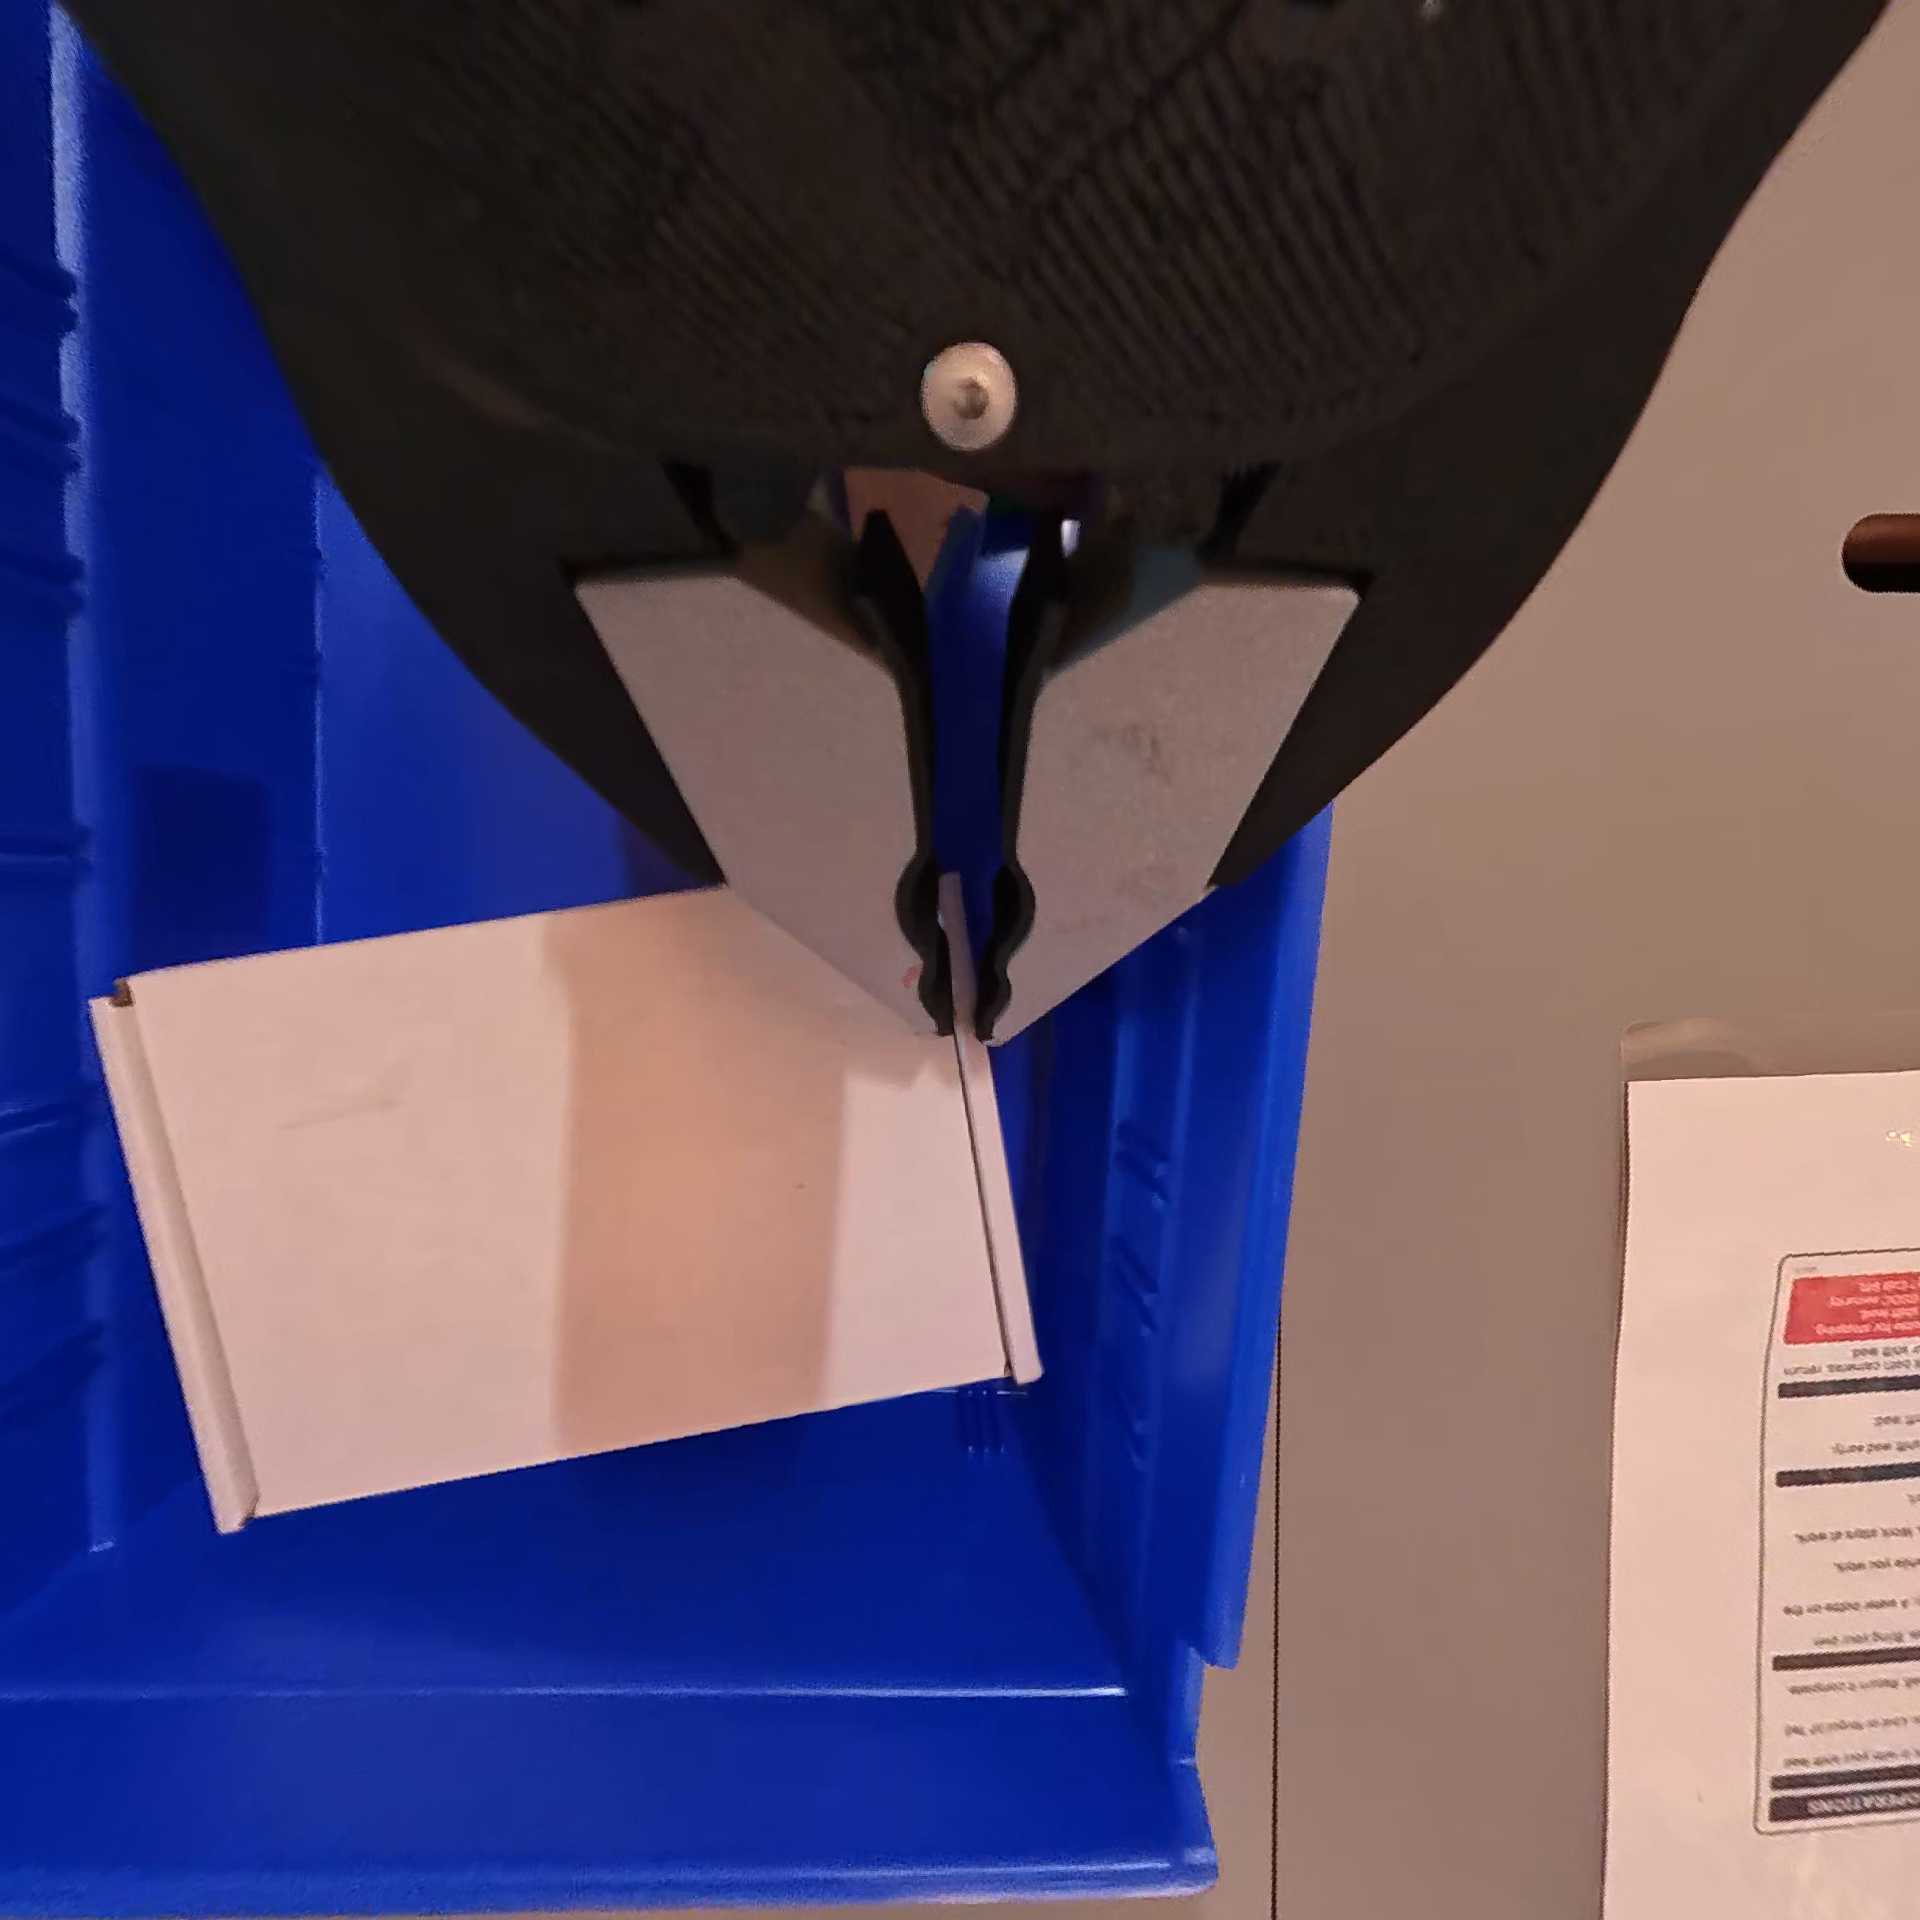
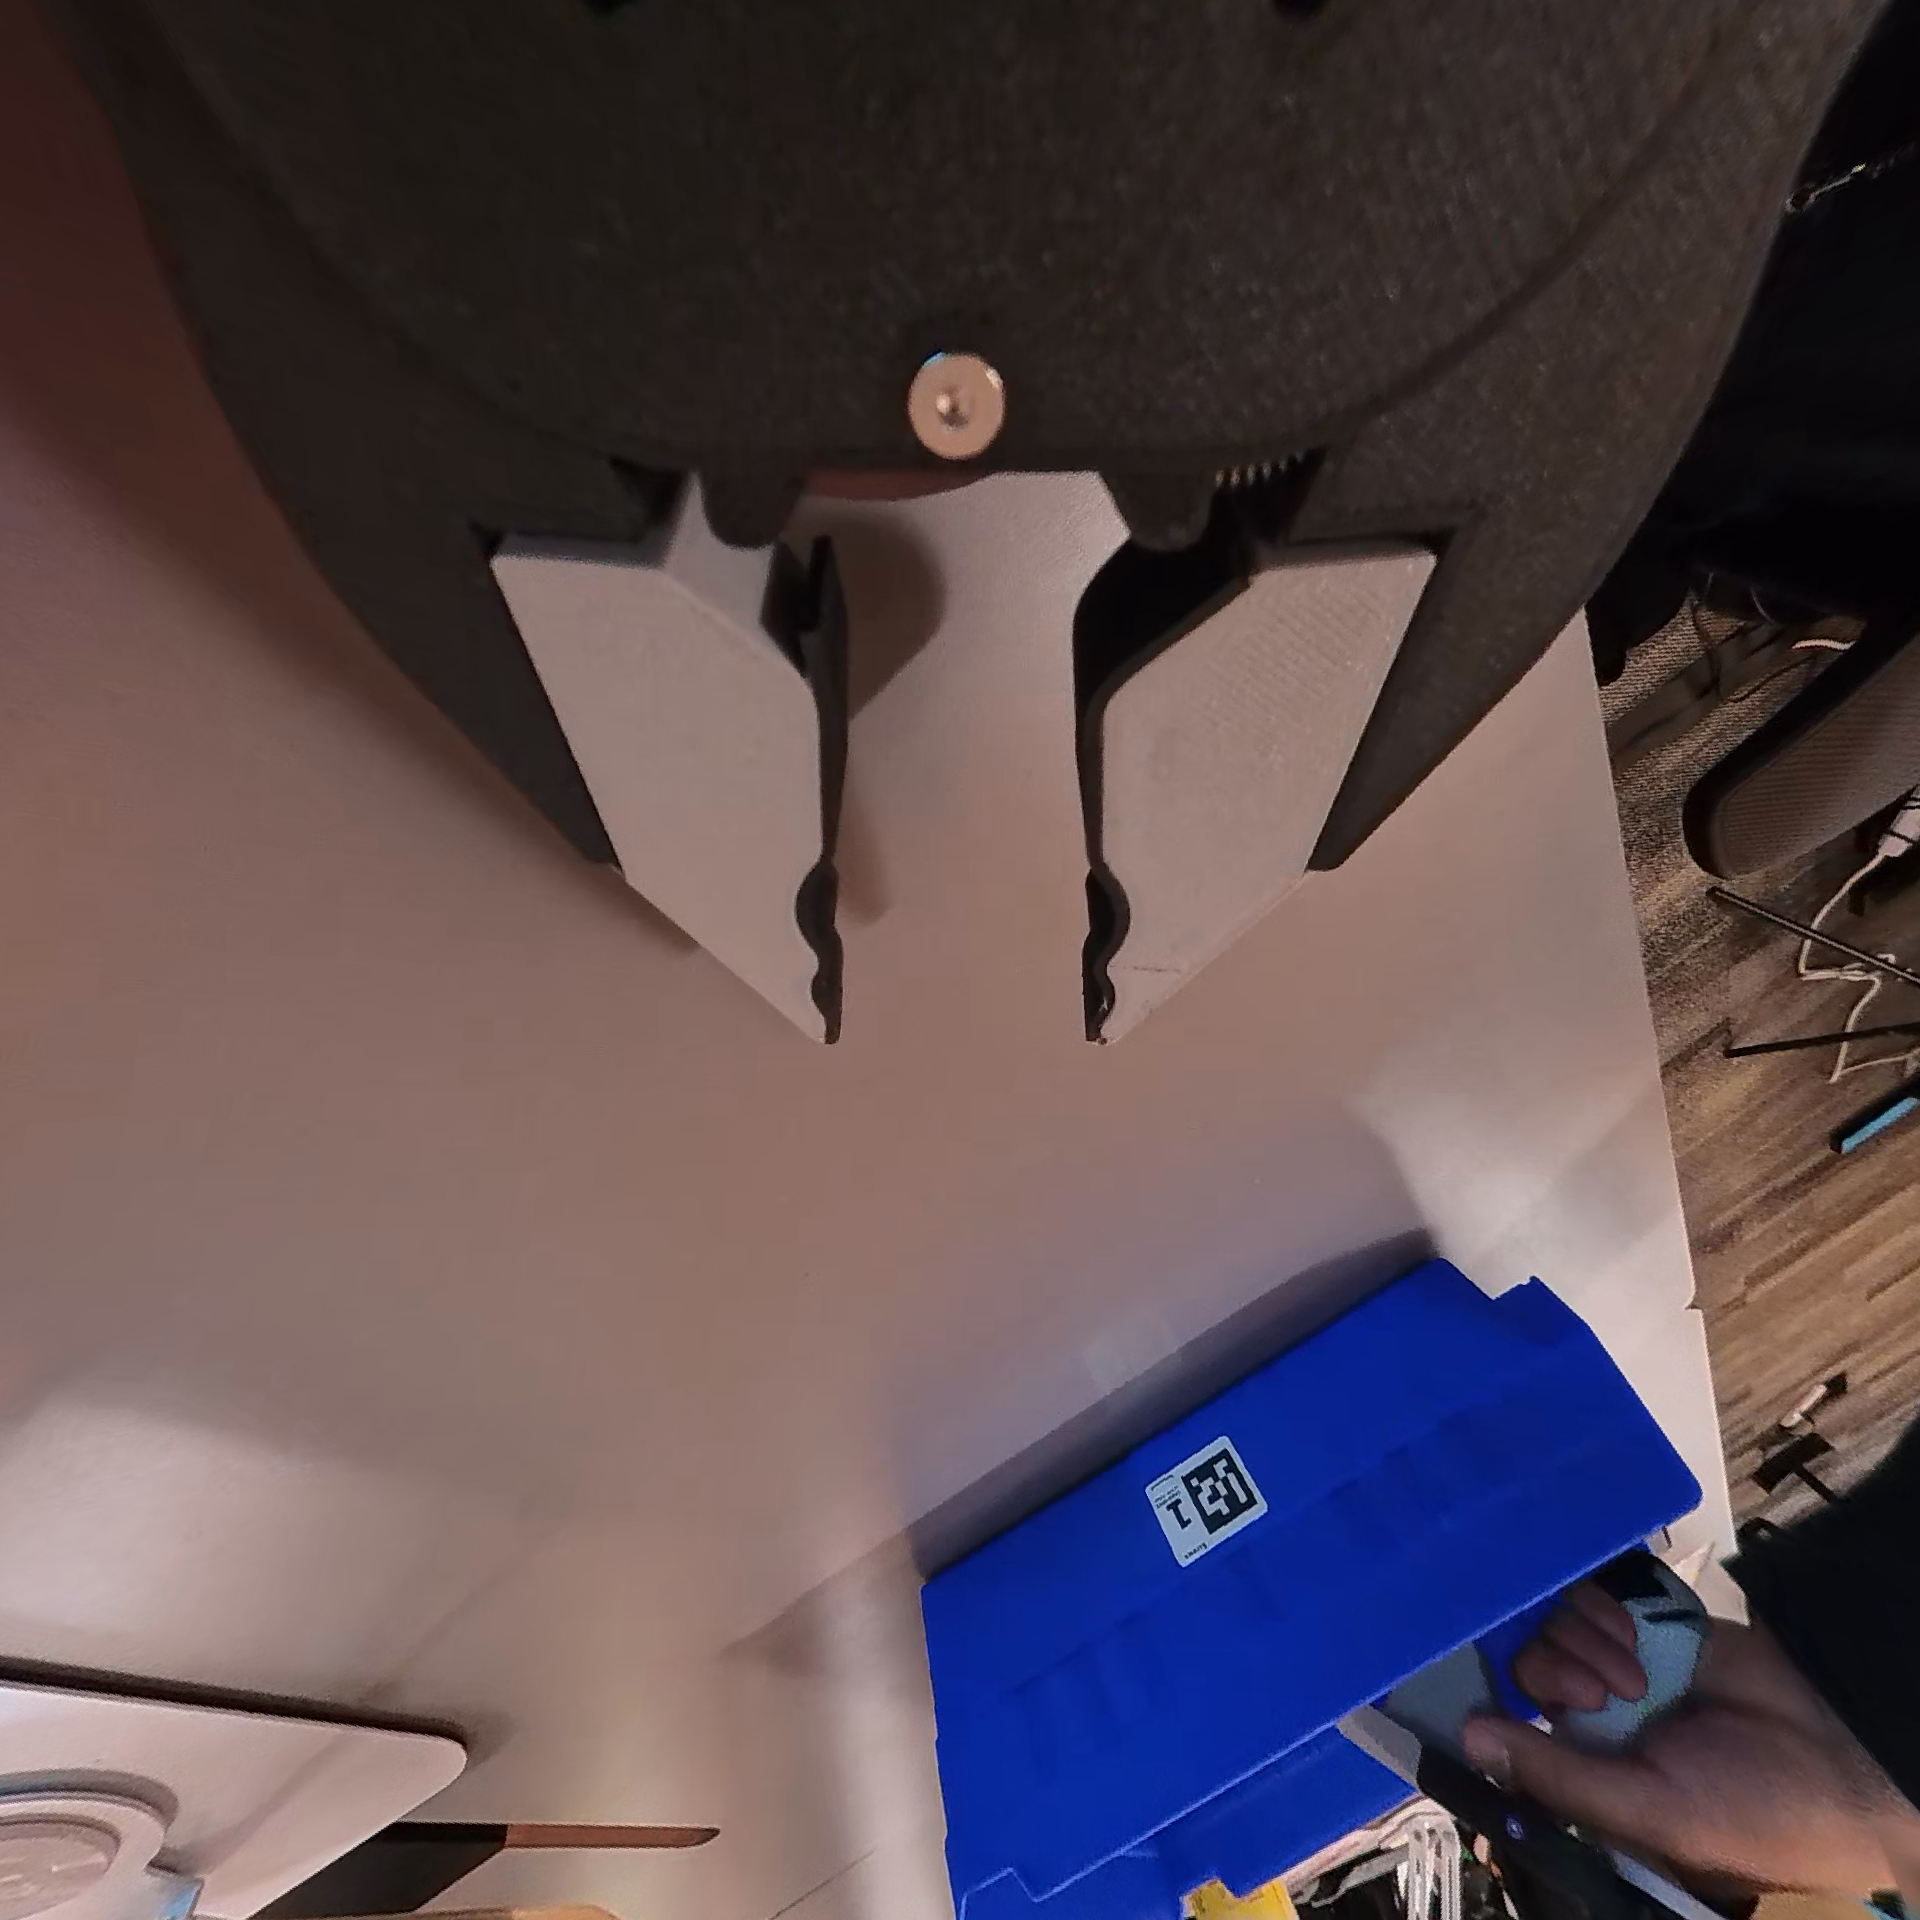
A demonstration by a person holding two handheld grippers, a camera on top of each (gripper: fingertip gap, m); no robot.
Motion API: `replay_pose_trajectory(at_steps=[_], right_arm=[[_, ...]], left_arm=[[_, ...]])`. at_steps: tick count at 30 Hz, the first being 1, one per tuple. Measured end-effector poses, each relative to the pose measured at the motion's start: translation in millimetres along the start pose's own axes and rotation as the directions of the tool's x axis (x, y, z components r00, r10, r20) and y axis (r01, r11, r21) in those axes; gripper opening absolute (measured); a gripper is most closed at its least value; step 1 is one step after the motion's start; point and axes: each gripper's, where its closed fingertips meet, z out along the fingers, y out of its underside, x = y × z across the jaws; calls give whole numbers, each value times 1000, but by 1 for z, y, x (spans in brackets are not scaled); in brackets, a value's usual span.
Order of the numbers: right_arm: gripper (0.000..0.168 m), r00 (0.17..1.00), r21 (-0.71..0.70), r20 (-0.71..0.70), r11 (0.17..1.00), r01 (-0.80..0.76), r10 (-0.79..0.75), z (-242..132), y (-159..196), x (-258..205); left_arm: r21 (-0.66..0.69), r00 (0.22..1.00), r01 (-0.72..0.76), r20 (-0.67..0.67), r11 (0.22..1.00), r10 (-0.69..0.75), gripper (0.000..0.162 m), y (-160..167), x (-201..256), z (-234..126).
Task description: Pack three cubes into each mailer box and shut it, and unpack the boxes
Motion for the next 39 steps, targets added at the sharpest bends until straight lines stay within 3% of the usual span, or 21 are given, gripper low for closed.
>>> replay_pose_trajectory(at_steps=[7, 12, 14, 18, 21, 25, 27, 29, 33, 37, 39], right_arm=[[44, 1000, -3, 3, 1000, 3, -3, 0, 1, -1], [44, 1000, -4, 3, 1000, 7, -7, 0, 1, -1], [44, 1000, 1, 5, 1000, 1, -1, 0, 0, -1], [44, 1000, -4, 7, 1000, 0, 0, 0, 1, -1], [44, 1000, -3, 6, 1000, 4, -4, 0, 1, -1], [44, 1000, 4, 12, 1000, -5, 5, -1, 0, -2], [44, 1000, 3, 14, 1000, -5, 5, -1, 0, -2], [44, 1000, -3, 14, 1000, -2, 2, 0, 1, -2], [44, 1000, -3, 14, 1000, -3, 3, 0, 1, -2], [44, 1000, 7, 20, 1000, -20, 20, -2, 0, -2], [44, 999, 7, 26, 1000, -26, 26, -2, 0, -2]], left_arm=[[71, 996, -38, 78, 997, 33, 2, 1, -1, 0], [46, 999, 36, -29, 998, -35, 1, 2, -5, -1], [65, 1000, 24, -7, 998, -24, 0, -5, -10, -6], [126, 997, -65, 56, 990, 58, 0, -29, -8, -29], [71, 981, -175, 96, 982, 168, 0, -32, 0, -38], [-31, 950, -311, -48, 950, 309, 5, -13, 26, -42], [-48, 897, -439, -70, 897, 436, 41, -4, 32, -42], [-87, 814, -578, 11, 811, 581, 42, 3, 23, -39], [-208, 656, -737, 10, 643, 755, 75, 26, 17, -20], [-153, 362, -915, 103, 374, 926, 86, 6, 23, -6], [-137, 240, -959, 78, 249, 968, 92, 5, 34, -1]])
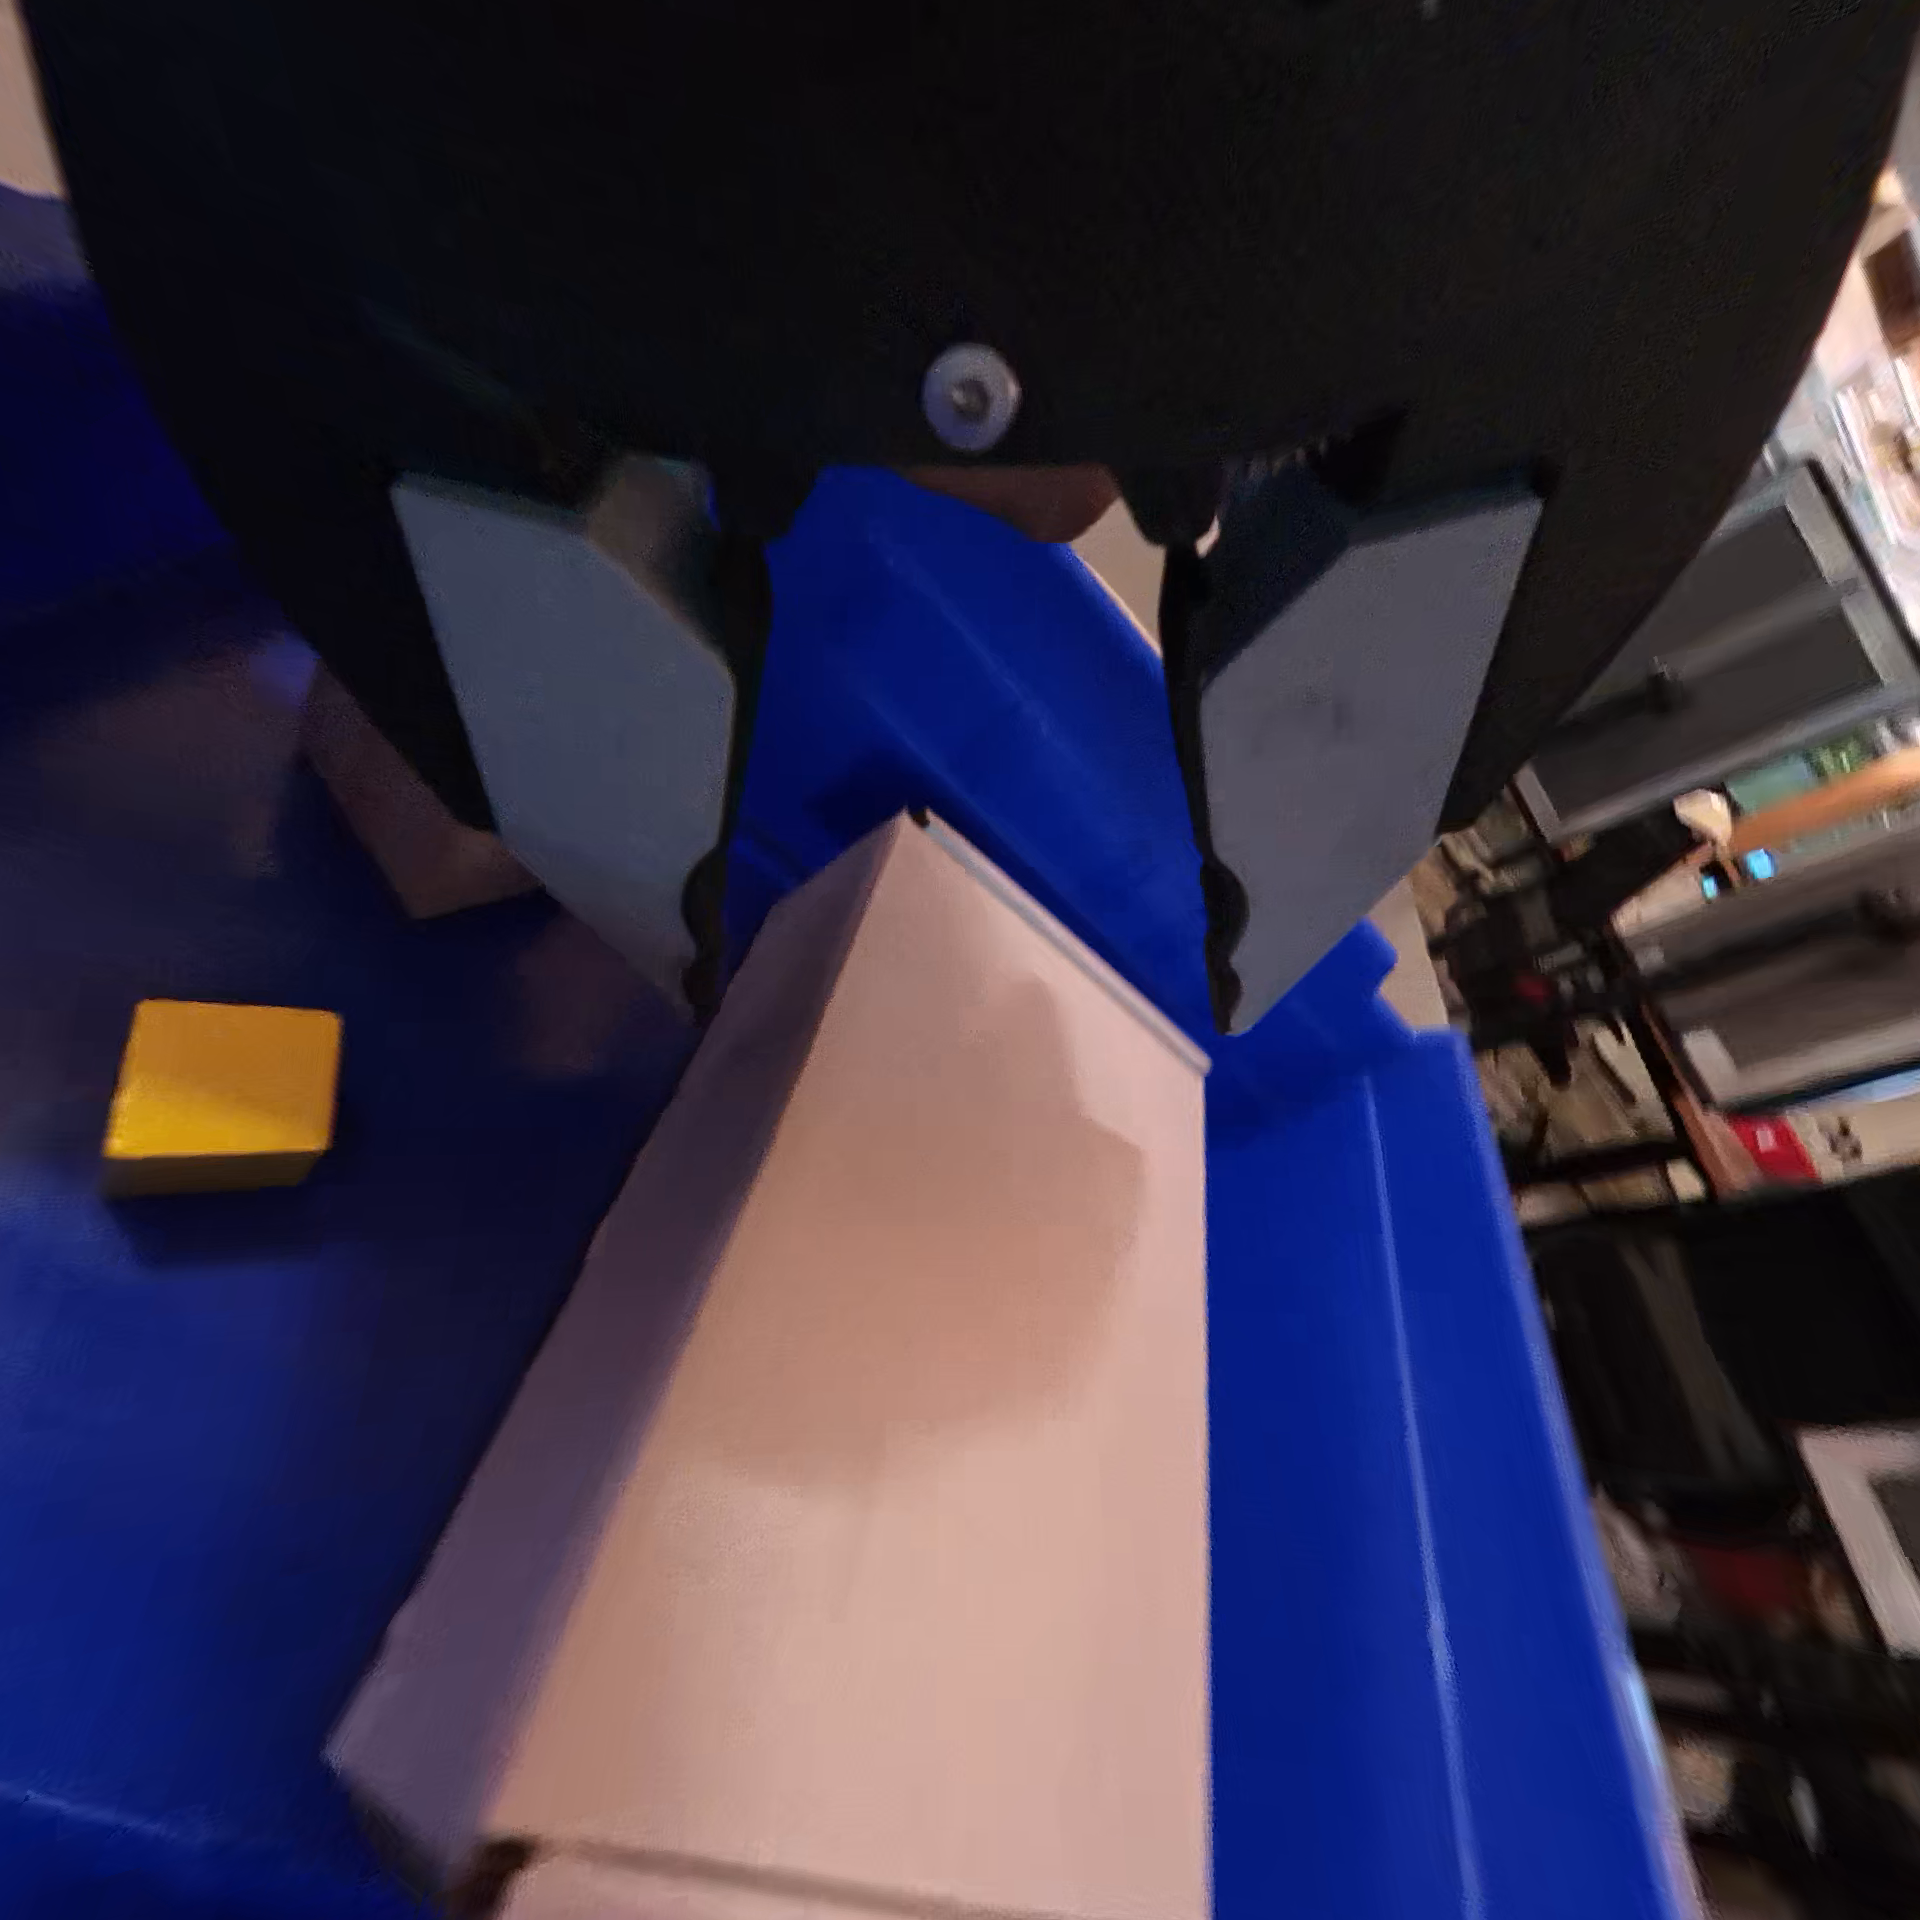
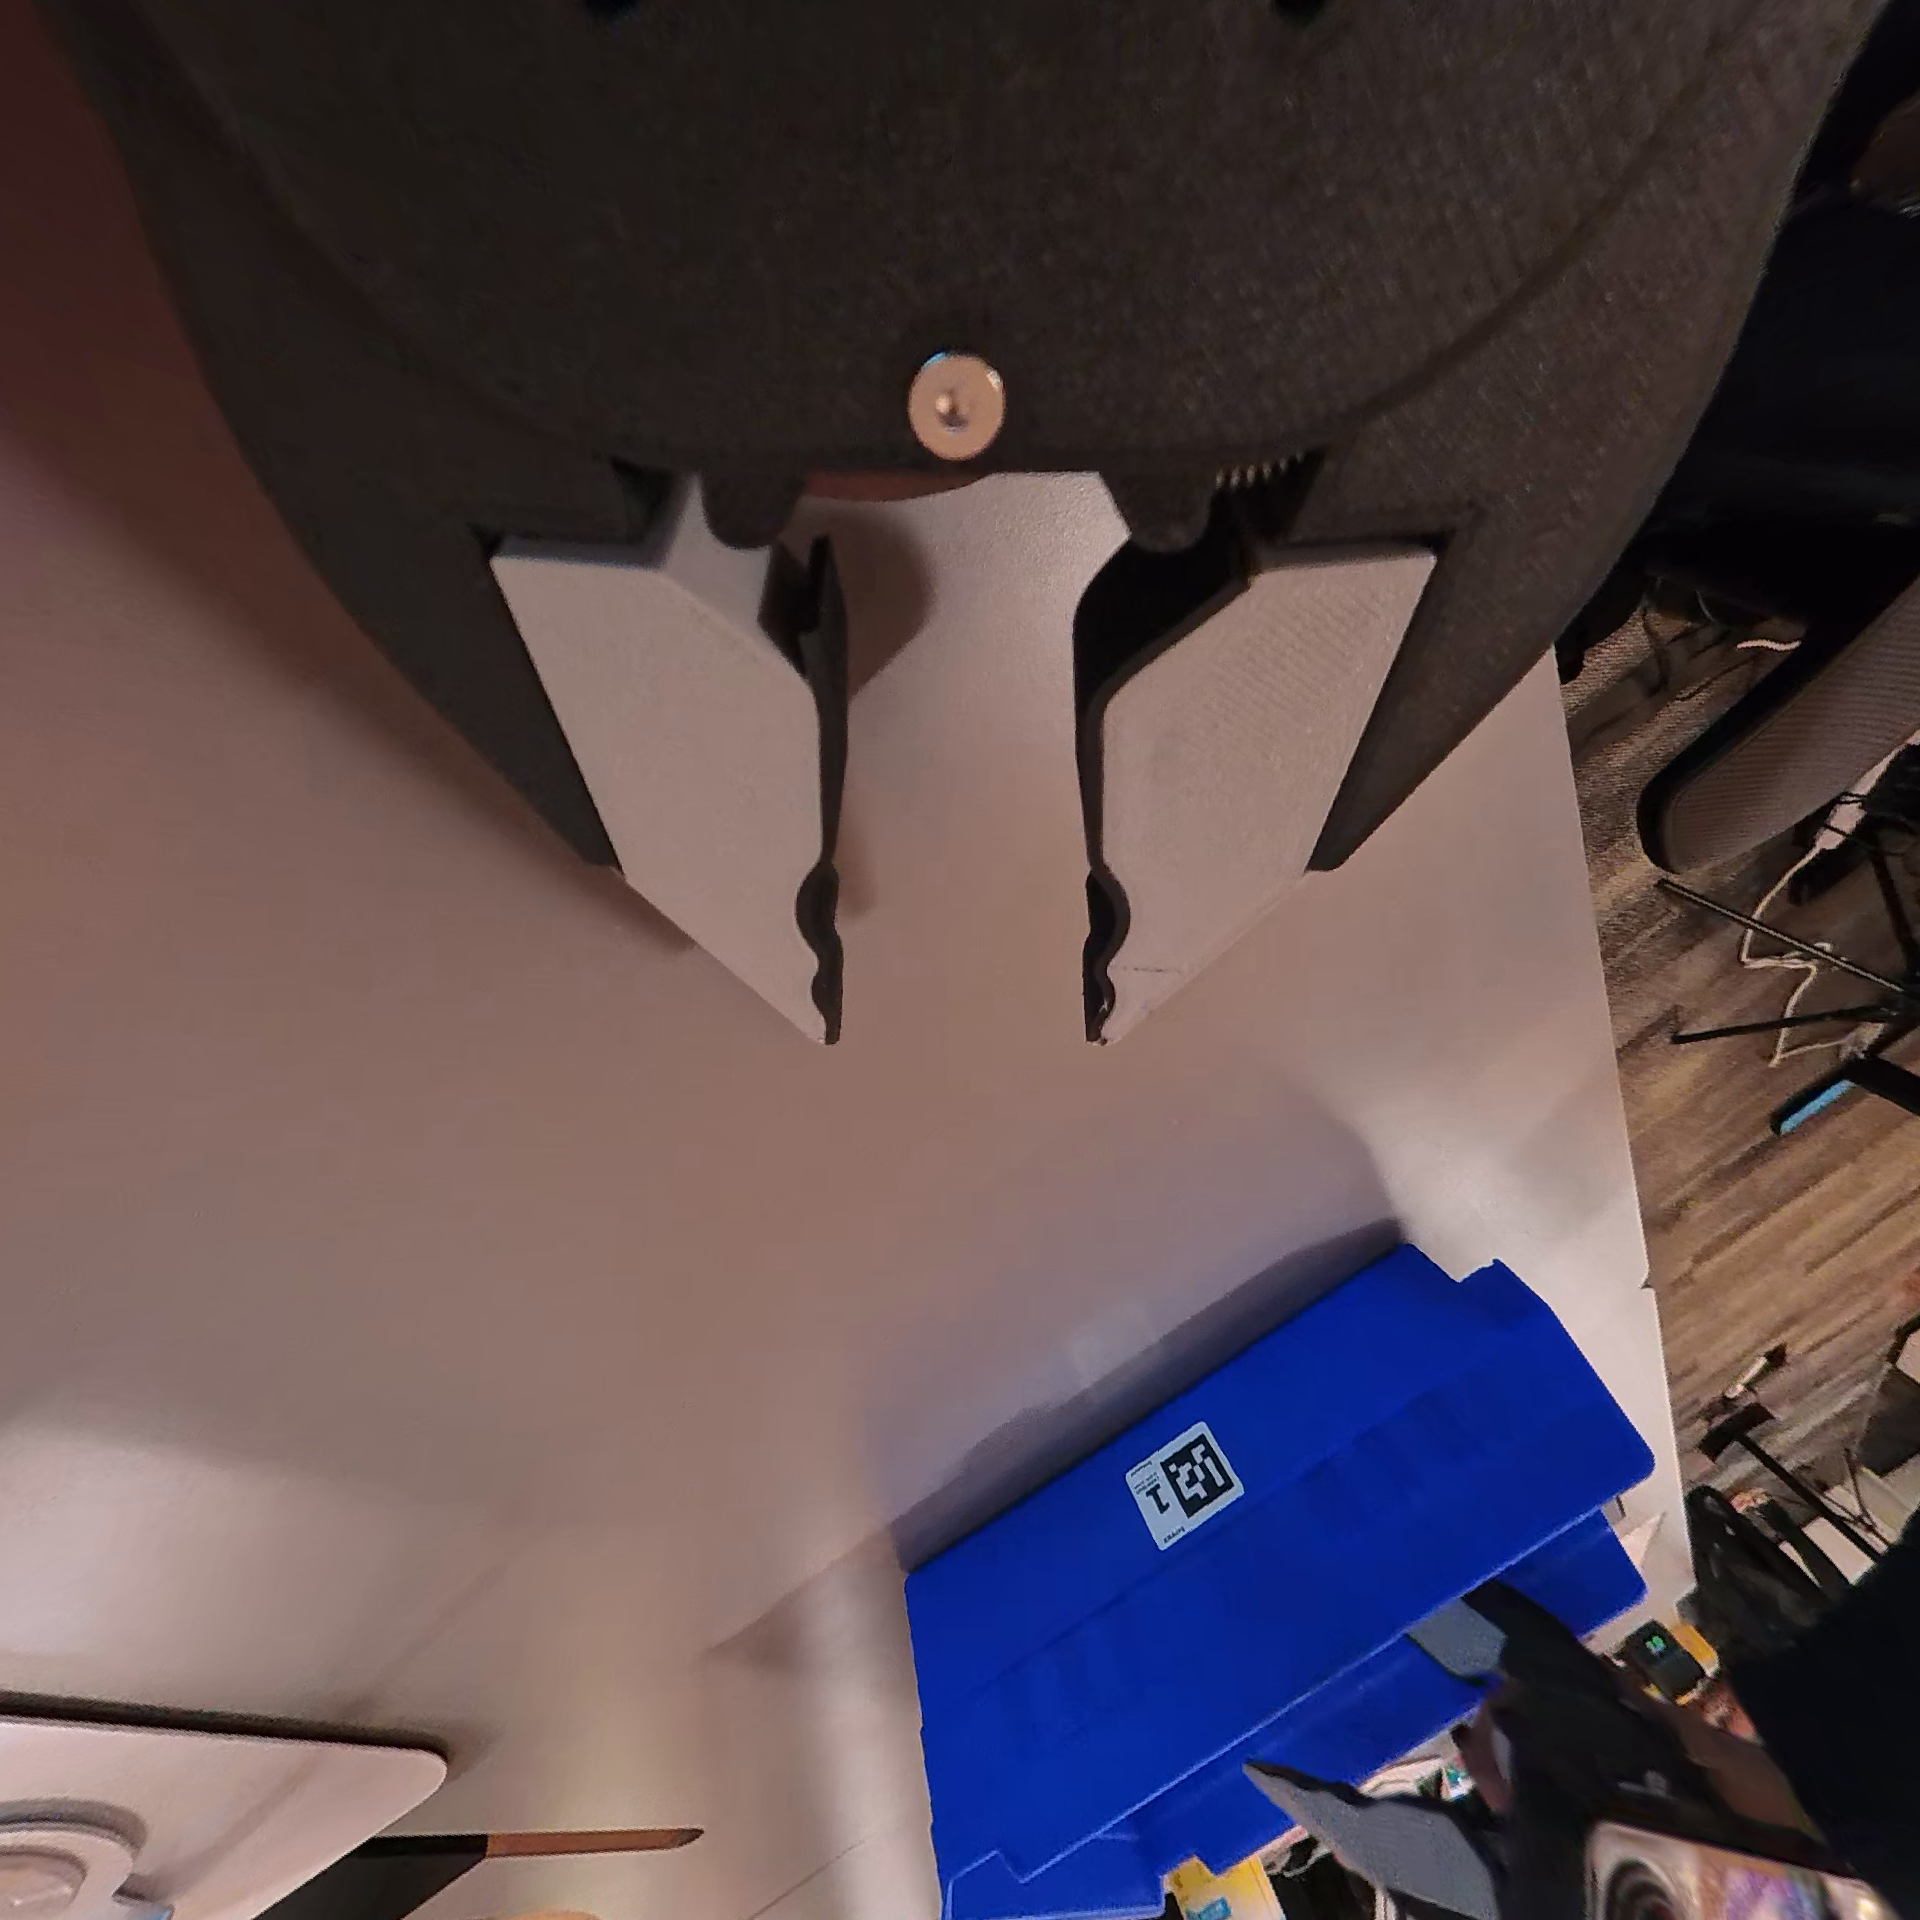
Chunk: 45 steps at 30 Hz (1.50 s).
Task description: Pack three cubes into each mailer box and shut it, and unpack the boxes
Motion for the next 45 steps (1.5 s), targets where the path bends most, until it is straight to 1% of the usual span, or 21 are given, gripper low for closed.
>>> replay_pose_trajectory(at_steps=[2, 4, 5, 9, 11, 13, 15, 16, 18, 19, 20, 21, 22, 24, 27, 30, 32, 34, 38, 43, 45], right_arm=[[44, 1000, -5, 4, 1000, -3, 3, 0, 1, 0], [44, 1000, -11, 9, 1000, -5, 5, 1, 1, -1], [44, 1000, -13, 11, 1000, -7, 7, 1, 2, -1], [45, 999, -26, 26, 999, -21, 22, 3, 3, -2], [45, 999, -34, 37, 999, -27, 29, 4, 4, -3], [45, 998, -39, 46, 999, -29, 31, 5, 5, -5], [45, 998, -39, 50, 999, -32, 34, 5, 5, -5], [45, 998, -38, 52, 999, -35, 37, 5, 5, -5], [45, 998, -34, 55, 999, -42, 44, 5, 4, -5], [45, 997, -32, 57, 999, -44, 46, 4, 4, -5], [45, 997, -31, 58, 998, -47, 48, 4, 4, -5], [45, 997, -31, 59, 998, -48, 50, 4, 4, -5], [45, 997, -32, 59, 998, -48, 50, 4, 4, -5], [45, 997, -31, 60, 998, -49, 51, 4, 4, -5], [45, 997, -25, 63, 998, -51, 53, 4, 3, -5], [45, 997, -30, 66, 998, -47, 49, 4, 4, -7], [44, 997, -29, 66, 999, -45, 46, 4, 4, -7], [44, 997, -19, 65, 999, -48, 49, 3, 3, -6], [44, 996, -7, 69, 998, -58, 59, 1, 2, -7], [44, 996, -6, 75, 999, -43, 43, 0, 3, -11], [44, 996, -7, 78, 999, -39, 39, 0, 3, -12]], left_arm=[[-13, 997, -62, -44, 998, 61, 99, -3, 5, 9], [-59, 991, -105, -85, 993, 100, 98, 2, 8, 22], [-69, 986, -140, -100, 988, 133, 89, 4, 9, 28], [-16, 976, -187, -113, 982, 184, 83, 0, -1, 35], [30, 973, -135, -187, 990, 138, 82, -4, -1, 29], [53, 943, -39, -328, 998, 54, 81, -7, 2, 15], [17, 848, 70, -527, 997, -51, 81, -4, 11, -9], [-11, 757, 141, -643, 990, -115, 80, -5, 19, -28], [-54, 562, 241, -806, 969, -184, 67, -10, 24, -61], [-66, 495, 296, -843, 953, -212, 53, -14, 18, -72], [-75, 464, 351, -852, 933, -243, 36, -17, 9, -75], [-81, 447, 407, -851, 910, -275, 27, -20, -1, -75], [-69, 444, 444, -849, 893, -287, 29, -23, -7, -74], [4, 528, 455, -807, 891, -266, 37, -25, -17, -66], [110, 646, 458, -723, 882, -245, 59, -31, -26, -60], [127, 737, 399, -633, 908, -236, 95, -33, -17, -51], [124, 852, 284, -487, 951, -191, 90, -27, -20, -33], [106, 929, 222, -325, 969, -178, 60, -23, -34, -19], [98, 947, 224, -258, 970, -192, 71, -30, -28, -16], [133, 975, 184, -153, 974, -163, 55, -37, -17, -37], [150, 971, 195, -169, 969, -169, 58, -41, -6, -48]])
